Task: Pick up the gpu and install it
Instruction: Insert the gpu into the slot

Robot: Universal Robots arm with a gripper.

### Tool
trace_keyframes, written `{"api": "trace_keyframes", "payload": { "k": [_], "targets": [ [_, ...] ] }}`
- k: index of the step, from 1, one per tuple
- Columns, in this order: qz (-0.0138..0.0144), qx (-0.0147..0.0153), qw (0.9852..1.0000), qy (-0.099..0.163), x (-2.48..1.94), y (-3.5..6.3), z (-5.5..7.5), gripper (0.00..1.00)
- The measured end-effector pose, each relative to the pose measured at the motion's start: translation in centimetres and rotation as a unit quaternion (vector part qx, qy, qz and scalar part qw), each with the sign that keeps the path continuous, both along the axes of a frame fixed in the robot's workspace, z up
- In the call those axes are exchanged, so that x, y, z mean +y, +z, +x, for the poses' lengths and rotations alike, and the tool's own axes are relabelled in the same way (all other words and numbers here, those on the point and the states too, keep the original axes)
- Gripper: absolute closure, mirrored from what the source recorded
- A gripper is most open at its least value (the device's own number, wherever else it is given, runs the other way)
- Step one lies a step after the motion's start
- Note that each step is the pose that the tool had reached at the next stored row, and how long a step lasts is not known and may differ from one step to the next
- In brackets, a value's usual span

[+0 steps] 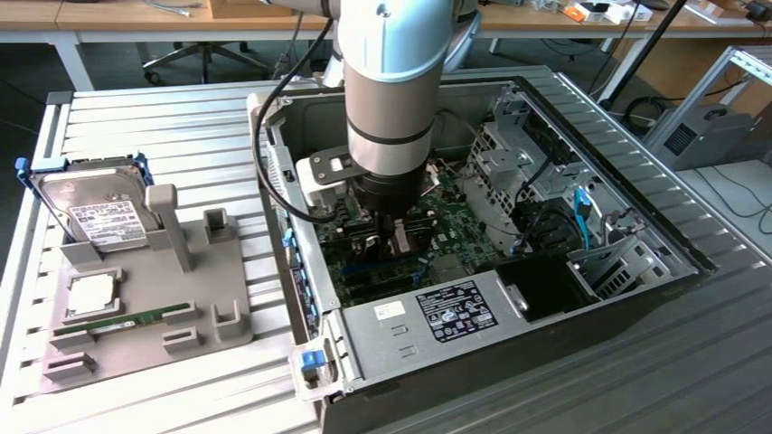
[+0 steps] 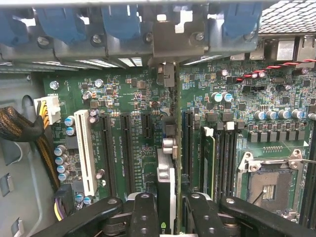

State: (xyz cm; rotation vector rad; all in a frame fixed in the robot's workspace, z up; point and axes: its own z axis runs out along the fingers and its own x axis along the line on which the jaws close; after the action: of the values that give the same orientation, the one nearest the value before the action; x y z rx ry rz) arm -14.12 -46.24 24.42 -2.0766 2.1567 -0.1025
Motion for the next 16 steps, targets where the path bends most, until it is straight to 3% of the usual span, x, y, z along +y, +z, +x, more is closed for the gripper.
{"api": "trace_keyframes", "payload": {
  "k": [16],
  "targets": [
    [-0.0006, 0.0001, 1.0, 0.001, -0.05, 0.0, -0.09, 0.73]
  ]
}}
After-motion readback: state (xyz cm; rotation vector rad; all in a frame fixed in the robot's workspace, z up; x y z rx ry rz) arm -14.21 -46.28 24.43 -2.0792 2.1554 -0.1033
